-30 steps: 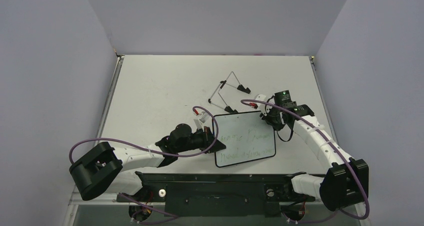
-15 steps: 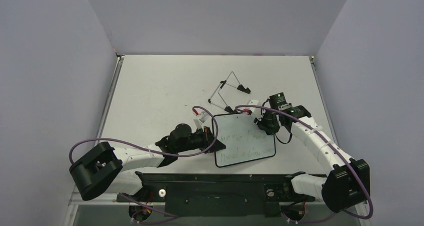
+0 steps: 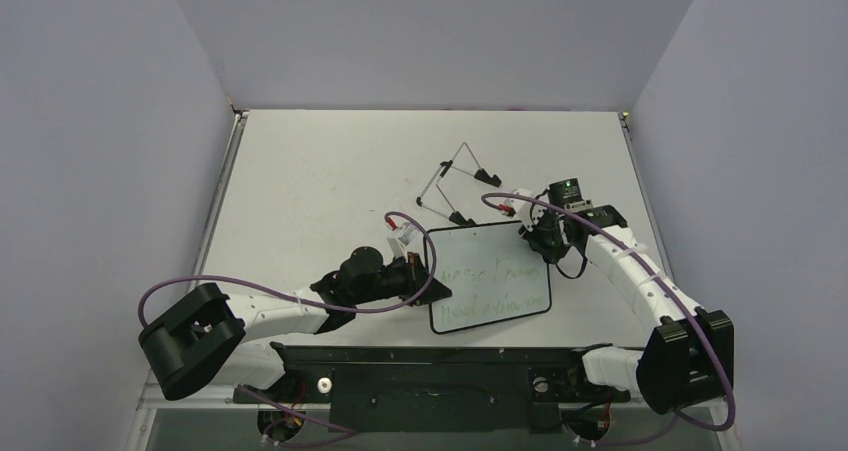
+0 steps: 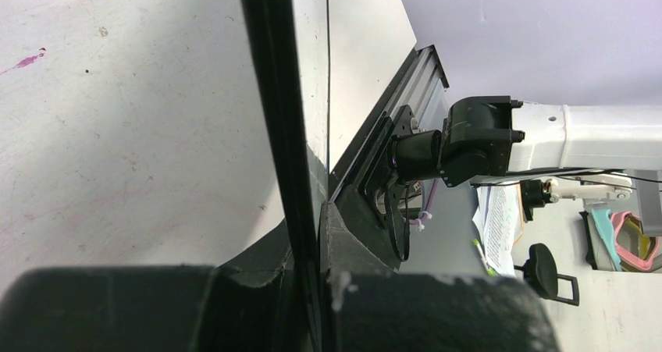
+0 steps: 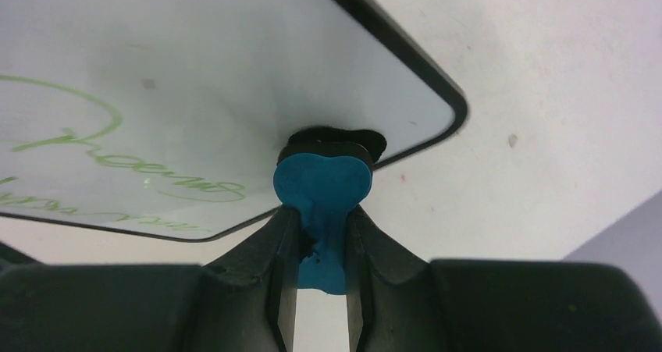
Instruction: Erase the whiteboard
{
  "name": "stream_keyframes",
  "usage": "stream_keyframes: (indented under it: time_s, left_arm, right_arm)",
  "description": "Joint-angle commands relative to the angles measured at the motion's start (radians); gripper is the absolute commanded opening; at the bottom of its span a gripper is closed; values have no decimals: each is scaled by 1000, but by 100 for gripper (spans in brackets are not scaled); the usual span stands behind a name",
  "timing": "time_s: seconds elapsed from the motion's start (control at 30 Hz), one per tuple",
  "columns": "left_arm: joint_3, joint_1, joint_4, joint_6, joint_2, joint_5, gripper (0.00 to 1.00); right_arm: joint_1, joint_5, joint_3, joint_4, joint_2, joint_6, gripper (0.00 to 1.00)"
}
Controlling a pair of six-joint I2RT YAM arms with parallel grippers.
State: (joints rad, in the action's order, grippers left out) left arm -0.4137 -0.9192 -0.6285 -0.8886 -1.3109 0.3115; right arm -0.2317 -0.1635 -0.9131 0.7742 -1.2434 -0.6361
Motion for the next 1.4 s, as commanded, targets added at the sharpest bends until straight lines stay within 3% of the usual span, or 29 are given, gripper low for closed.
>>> stream_keyframes:
  time_s: [0.0, 0.2, 0.5, 0.67, 0.87, 1.0, 1.13, 1.37]
  left_arm:
    - [-13, -5, -80, 55, 20, 31, 0]
    - [-17, -4, -79, 50, 15, 27, 0]
    - [-10, -4, -143, 8, -9, 15, 0]
    - [3, -1, -171, -6, -5, 3, 0]
    - [11, 2, -192, -12, -8, 3, 0]
    - [11, 2, -195, -13, -8, 4, 0]
    - [10, 1, -195, -14, -15, 5, 0]
    - [11, 2, -187, -13, -7, -7, 0]
  right_arm:
    - [-100, -181, -35, 31, 28, -54, 0]
    - [-197, -273, -141, 43, 15, -11, 0]
    - [-447, -296, -295, 10, -103, 148, 0]
    - [-421, -133, -214, -75, -70, 232, 0]
    - [-211, 4, -78, -201, 0, 313, 0]
    - [-153, 36, -30, -213, -2, 321, 0]
    - [-181, -84, -38, -202, -4, 315, 0]
    - [-394, -194, -180, -120, -17, 305, 0]
